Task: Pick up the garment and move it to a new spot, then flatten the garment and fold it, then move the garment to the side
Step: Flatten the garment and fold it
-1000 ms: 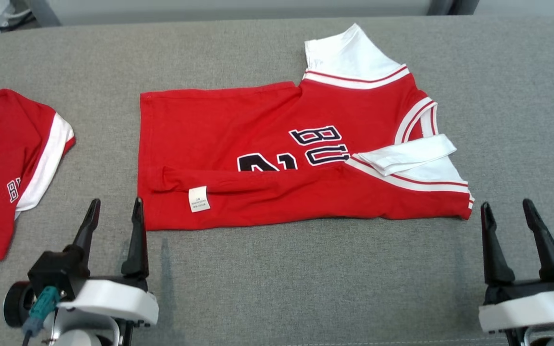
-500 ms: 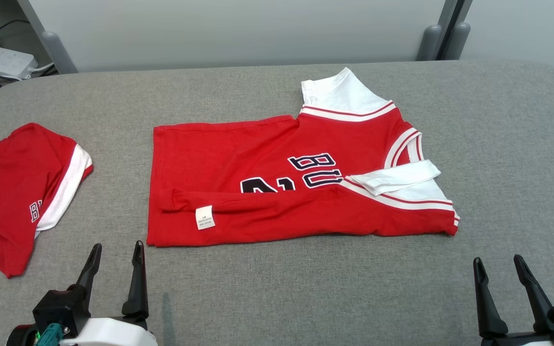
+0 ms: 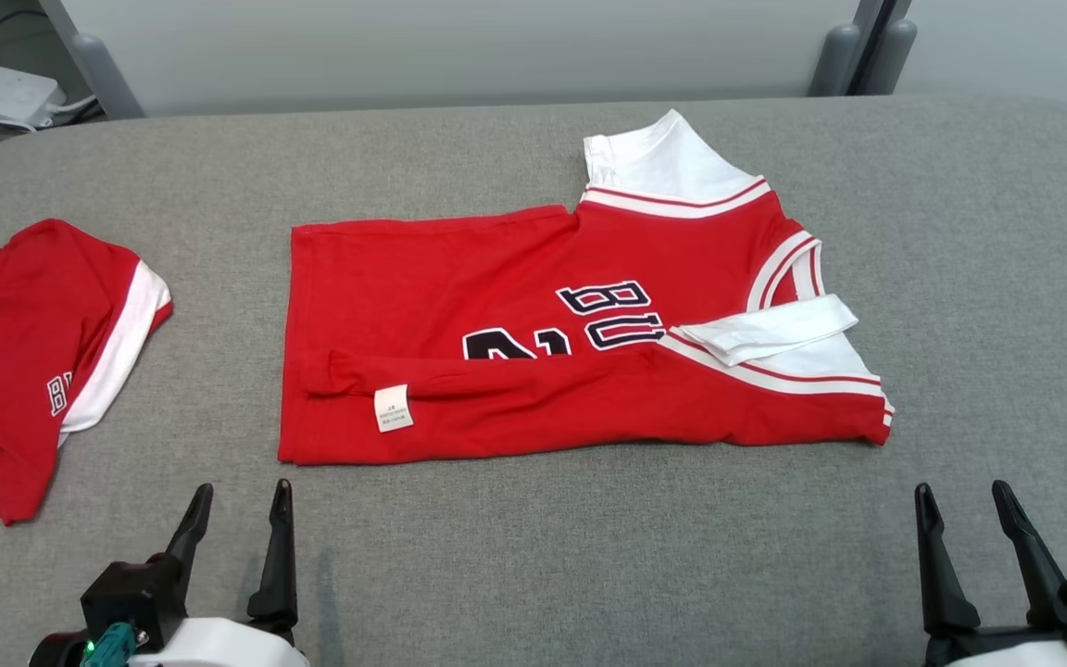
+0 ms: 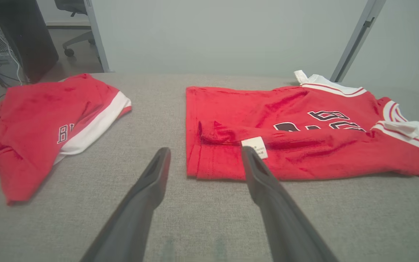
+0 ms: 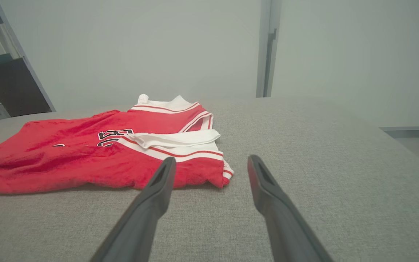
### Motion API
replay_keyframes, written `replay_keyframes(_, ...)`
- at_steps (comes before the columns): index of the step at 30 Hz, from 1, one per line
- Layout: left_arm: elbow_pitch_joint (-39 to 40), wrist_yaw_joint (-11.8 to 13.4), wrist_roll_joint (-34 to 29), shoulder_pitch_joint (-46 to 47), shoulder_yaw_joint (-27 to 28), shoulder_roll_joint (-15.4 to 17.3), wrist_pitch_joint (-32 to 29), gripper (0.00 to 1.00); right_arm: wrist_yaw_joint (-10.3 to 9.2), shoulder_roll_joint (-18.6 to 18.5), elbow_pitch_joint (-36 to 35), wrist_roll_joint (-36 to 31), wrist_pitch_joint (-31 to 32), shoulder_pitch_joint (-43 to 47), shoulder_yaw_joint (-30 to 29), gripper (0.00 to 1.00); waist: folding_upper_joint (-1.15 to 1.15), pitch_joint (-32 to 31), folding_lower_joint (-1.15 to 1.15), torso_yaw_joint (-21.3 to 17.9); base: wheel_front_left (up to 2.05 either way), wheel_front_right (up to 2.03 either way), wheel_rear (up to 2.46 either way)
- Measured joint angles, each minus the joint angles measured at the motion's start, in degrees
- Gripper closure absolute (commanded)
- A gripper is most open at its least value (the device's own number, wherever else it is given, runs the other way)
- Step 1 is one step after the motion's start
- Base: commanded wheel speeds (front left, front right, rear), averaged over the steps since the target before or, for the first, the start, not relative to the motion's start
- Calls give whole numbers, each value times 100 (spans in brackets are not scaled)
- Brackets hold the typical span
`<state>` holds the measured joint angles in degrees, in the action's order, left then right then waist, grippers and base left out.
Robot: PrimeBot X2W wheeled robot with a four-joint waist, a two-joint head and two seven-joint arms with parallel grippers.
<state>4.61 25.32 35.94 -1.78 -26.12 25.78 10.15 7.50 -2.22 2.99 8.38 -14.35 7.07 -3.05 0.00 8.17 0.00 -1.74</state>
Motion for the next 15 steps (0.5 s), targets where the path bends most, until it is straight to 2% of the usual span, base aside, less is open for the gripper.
replay_keyframes(1, -36, -19, 3, 15, -14, -10, -11, 0, 0, 2, 45, 41, 0, -40, 0, 0, 0, 31, 0, -8, 0, 0, 0)
replay_keyframes(3, -339, -260, 80, 383, -67, -48, -85, 0, 0, 1, 438, 133, 0, -486, -10, 0, 0, 238, 0, -53, 0, 0, 0)
replay_keyframes(10, -1188, -761, 286, 1441, -125, -282, -263, 0, 0, -216, 1335, 226, -4, -1690, 23, 0, 0, 780, 0, -109, 0, 0, 0)
replay_keyframes(13, -1590, -918, 355, 1772, -152, -388, -305, 0, 0, -281, 1741, 268, -4, -2074, 144, 0, 0, 1010, 0, -115, 0, 0, 0)
replay_keyframes(15, -1734, -929, 364, 1846, -148, -404, -309, 0, 0, -298, 1875, 275, -4, -2186, 185, 0, 0, 1080, 0, -117, 0, 0, 0)
